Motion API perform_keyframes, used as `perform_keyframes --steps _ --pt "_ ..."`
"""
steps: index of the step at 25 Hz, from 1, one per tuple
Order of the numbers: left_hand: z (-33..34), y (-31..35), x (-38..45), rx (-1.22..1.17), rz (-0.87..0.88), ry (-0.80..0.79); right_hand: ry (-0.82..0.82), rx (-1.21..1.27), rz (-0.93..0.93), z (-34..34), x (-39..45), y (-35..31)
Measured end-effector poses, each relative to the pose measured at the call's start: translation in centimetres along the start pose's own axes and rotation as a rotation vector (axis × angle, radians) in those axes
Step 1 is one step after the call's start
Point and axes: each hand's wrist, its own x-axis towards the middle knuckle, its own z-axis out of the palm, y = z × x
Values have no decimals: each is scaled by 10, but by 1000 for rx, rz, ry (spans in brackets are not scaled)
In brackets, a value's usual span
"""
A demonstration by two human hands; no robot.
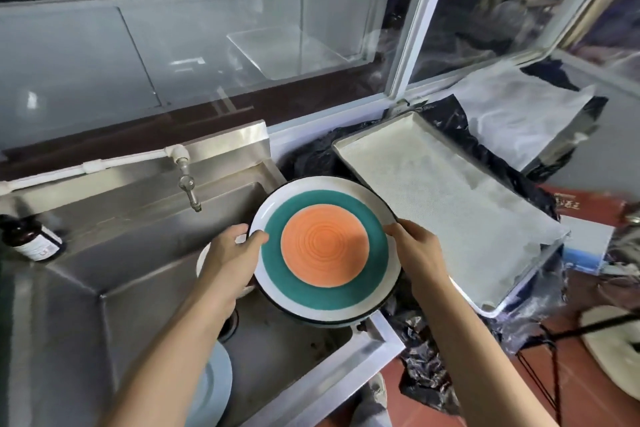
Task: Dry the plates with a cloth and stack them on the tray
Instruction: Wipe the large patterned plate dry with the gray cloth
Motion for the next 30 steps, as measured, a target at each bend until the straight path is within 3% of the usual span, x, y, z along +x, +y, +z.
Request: perform_keyframes --steps 17,26,30 --pt "249 83 86 90 -84 -60 92 85 121 -139 234 15" --pt "344 95 156 127 -133 8 67 0 92 -148 363 30" --pt "374 93 167 117 -150 -35 64 -14 128 -156 397 50"
